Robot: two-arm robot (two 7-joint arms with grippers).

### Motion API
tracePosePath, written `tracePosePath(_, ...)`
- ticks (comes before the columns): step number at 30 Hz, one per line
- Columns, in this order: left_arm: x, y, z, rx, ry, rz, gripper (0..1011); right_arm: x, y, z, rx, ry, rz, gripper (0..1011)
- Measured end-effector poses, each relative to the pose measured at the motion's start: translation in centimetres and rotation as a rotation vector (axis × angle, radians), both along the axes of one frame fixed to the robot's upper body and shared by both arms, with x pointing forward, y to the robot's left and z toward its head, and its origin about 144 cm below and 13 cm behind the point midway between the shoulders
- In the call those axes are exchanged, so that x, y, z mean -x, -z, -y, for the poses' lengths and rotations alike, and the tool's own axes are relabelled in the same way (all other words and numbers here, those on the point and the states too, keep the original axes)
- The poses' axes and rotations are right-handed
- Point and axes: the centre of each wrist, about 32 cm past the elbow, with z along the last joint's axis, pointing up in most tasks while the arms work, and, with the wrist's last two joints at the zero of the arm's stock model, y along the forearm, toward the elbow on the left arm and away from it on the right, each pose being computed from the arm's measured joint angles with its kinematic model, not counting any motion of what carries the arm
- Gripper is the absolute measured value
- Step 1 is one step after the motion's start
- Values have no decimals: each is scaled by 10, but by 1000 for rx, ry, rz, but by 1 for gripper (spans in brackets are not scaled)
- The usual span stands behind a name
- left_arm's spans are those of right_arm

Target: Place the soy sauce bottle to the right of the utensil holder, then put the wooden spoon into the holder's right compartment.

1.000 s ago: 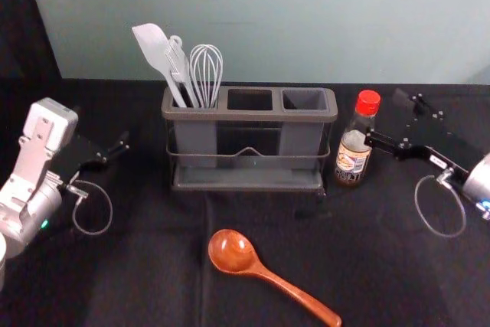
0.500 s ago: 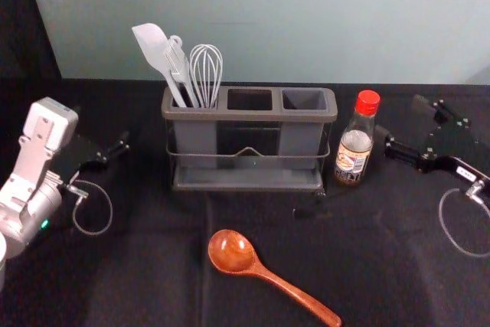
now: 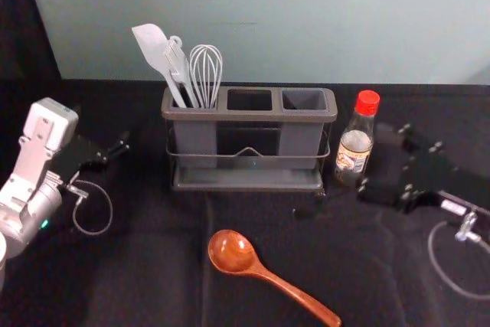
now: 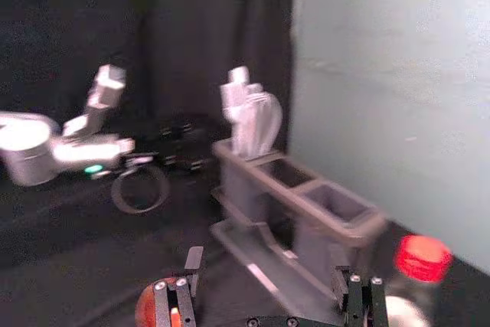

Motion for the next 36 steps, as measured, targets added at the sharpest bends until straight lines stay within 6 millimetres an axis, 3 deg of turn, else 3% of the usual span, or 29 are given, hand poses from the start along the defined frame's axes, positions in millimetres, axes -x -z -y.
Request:
tracePosePath(8,0,0,0,0,0,0,1005,-2,-4,-36,67,-97,-101,1004)
tracePosePath(16,0,0,0,0,0,0,1005,-17,-4,-77,201,-136,-268,1004)
tracePosePath(36,0,0,0,0,0,0,1005,-52,4,-131,469,-233,-408,1004)
